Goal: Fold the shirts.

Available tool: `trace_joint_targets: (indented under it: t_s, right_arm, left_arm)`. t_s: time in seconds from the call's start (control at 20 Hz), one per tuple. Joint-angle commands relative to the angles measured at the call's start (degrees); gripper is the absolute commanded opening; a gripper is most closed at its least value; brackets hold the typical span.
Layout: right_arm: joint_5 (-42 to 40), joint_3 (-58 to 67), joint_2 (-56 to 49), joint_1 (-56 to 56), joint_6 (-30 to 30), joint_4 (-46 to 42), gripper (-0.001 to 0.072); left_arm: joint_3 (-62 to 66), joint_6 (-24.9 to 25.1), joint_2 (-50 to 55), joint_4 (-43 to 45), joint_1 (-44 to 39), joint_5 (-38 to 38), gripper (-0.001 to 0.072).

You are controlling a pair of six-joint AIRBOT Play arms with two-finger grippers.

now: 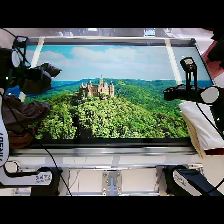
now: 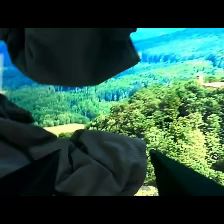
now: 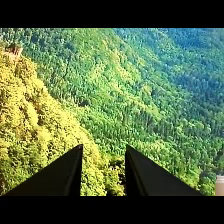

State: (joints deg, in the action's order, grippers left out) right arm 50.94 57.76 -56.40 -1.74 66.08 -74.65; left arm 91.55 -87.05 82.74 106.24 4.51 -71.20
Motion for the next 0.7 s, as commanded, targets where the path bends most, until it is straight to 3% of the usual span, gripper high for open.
trace_joint_targets:
  t_s: [0.0, 0.3, 0.65]
  right_arm:
    - [-2.1, 0.0, 0.0, 0.0, 0.0, 0.7, 0.0310]
    - [-1.9, 0.0, 0.0, 0.0, 0.1, 1.3, 0.0310]
    - [-1.7, 0.0, 0.0, 0.1, 0.1, 6.4, 0.0311]
  left_arm:
    - [-0.1, -0.8, 3.9, -4.7, 6.5, -5.1, 0.0720]
    - [-0.4, -0.1, 12.4, -5.6, 8.8, -8.3, 0.0720]
    - [-0.4, -2.0, 20.8, 1.2, 9.3, -8.2, 0.0720]
